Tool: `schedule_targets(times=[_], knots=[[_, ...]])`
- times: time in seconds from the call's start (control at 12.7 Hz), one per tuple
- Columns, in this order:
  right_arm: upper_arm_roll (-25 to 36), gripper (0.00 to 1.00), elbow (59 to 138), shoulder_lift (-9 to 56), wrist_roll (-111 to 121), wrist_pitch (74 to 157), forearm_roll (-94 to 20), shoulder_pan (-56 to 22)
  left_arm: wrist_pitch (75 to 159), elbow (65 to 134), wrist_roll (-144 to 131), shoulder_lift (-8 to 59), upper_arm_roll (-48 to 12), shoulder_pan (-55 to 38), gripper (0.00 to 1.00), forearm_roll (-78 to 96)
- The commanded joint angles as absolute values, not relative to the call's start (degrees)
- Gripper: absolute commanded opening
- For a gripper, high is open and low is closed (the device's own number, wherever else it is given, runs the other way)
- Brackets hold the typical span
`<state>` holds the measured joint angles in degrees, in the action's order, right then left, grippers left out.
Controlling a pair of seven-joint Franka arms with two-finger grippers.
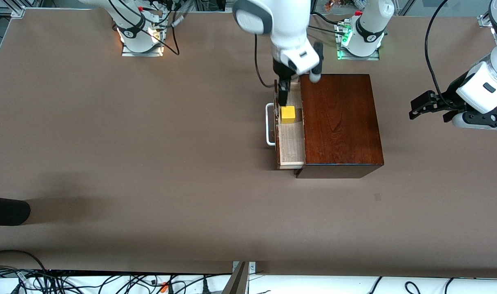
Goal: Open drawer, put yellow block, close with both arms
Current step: 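Withdraw the right gripper while the left gripper reaches the drawer, then push the drawer shut into the box with the left gripper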
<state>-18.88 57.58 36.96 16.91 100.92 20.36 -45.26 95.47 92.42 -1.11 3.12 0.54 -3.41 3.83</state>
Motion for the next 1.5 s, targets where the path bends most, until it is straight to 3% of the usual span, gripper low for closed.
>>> schedule_targets(times=[0.0, 0.39, 0.63, 1.02, 1.18, 1.42], knots=[[-18.54, 1.00, 59.41, 29.99, 16.43, 95.29, 19.16, -39.67, 94.83, 90.62, -0.18, 3.96, 0.44, -3.16, 1.00, 4.48], [-17.59, 1.00, 59.59, 22.78, 16.09, 91.17, 19.07, -26.39, 94.66, 90.70, -0.09, 4.83, 0.26, -3.86, 1.00, 4.48], [-8.21, 1.00, 61.25, 16.37, 12.75, 82.64, 13.48, -25.84, 93.96, 90.70, 1.13, 6.68, -0.79, -3.87, 1.00, 5.35], [6.57, 1.00, 79.68, 0.73, 8.89, 83.50, 4.57, -25.84, 94.04, 89.48, 1.76, 9.58, -4.11, -9.30, 1.00, 5.71], [12.01, 1.00, 84.01, -2.10, 8.27, 83.76, 2.38, -25.84, 94.48, 85.98, 1.76, 12.02, -9.38, -13.95, 1.00, 4.84], [15.91, 1.00, 85.77, -1.85, 6.77, 84.28, -1.83, -22.36, 99.37, 79.38, 1.85, 19.32, -10.90, -23.25, 1.00, 5.36]])
